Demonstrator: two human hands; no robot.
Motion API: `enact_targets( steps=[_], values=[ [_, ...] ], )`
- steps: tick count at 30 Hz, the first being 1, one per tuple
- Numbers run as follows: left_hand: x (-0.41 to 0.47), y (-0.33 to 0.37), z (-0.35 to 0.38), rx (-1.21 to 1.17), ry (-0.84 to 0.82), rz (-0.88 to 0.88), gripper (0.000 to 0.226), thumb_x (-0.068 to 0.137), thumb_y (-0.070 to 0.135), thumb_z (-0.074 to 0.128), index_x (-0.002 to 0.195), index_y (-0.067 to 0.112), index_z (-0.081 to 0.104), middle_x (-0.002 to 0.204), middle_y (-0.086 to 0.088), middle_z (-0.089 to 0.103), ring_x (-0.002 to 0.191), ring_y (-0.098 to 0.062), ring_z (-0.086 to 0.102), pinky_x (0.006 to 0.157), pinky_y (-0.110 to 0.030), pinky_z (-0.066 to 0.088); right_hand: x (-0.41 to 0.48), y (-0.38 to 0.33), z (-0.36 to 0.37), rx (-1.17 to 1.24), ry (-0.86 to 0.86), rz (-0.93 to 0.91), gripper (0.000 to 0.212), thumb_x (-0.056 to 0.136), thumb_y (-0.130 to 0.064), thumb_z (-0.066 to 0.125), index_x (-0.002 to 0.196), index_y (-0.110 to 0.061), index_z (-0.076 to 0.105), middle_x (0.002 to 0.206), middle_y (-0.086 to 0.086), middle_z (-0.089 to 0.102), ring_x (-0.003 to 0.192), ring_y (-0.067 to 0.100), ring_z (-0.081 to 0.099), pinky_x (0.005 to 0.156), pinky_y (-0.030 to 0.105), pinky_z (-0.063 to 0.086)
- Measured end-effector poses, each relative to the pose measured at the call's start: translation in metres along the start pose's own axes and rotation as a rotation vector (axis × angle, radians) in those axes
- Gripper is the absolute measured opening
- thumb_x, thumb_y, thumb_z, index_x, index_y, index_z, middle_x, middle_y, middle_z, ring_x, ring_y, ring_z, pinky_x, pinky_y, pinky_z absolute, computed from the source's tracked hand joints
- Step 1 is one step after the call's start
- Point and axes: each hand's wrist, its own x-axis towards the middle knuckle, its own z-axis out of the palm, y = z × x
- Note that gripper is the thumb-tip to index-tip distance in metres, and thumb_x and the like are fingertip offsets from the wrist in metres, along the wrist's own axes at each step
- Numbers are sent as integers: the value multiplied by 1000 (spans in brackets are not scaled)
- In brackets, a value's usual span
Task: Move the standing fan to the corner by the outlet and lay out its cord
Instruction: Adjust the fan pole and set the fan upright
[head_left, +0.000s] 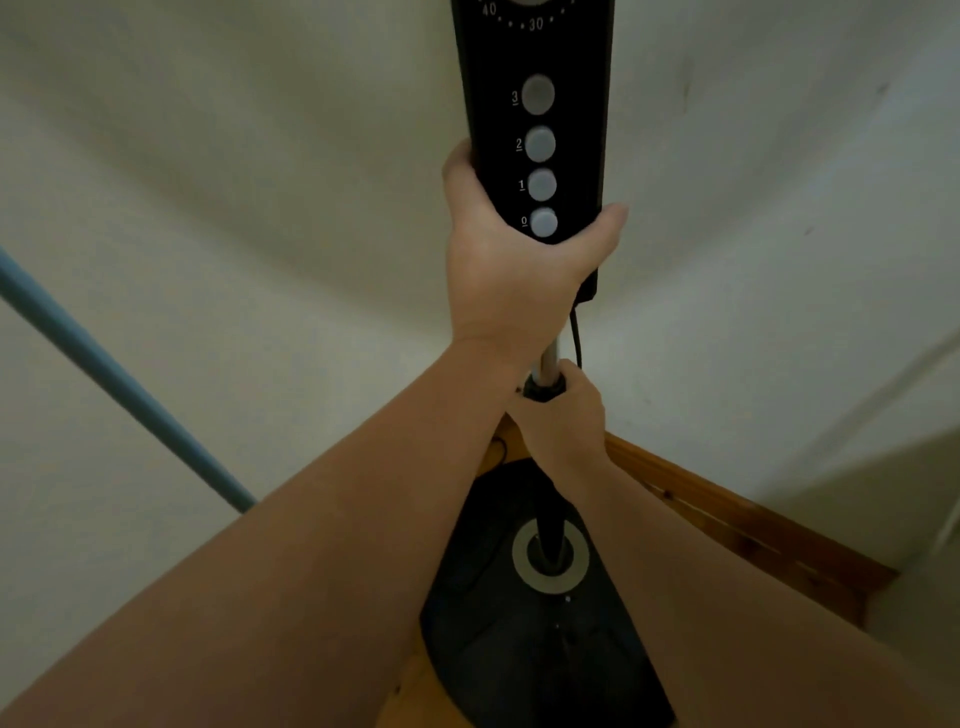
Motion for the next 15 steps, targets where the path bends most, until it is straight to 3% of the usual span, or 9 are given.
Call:
enact_targets(
  steps=[6, 11, 15],
  values=[
    [0, -3, 5, -1, 43, 3, 80, 66, 14, 87, 132, 10, 41, 98, 16, 64, 87, 3, 67, 67, -13, 54, 6, 3, -3, -25, -60, -7, 22, 70, -18, 73, 83, -9, 57, 77, 12, 64, 53, 8, 44, 44, 19, 39],
    [1, -1, 5, 10, 40, -18, 78, 66, 14, 87, 129, 12, 42, 94, 17, 64, 84, 4, 67, 63, -12, 53, 10, 3, -7, 2, -119, -6, 26, 70, -19, 75, 87, -7, 60, 84, 16, 66, 61, 13, 52, 53, 29, 46],
    [1, -2, 4, 11, 38, -17, 79, 66, 15, 87, 130, 14, 42, 95, 18, 64, 85, 5, 67, 64, -10, 53, 11, 2, -12, -10, -172, -12, 26, 73, -17, 76, 92, -6, 62, 87, 16, 68, 61, 11, 55, 53, 23, 49]
  ],
)
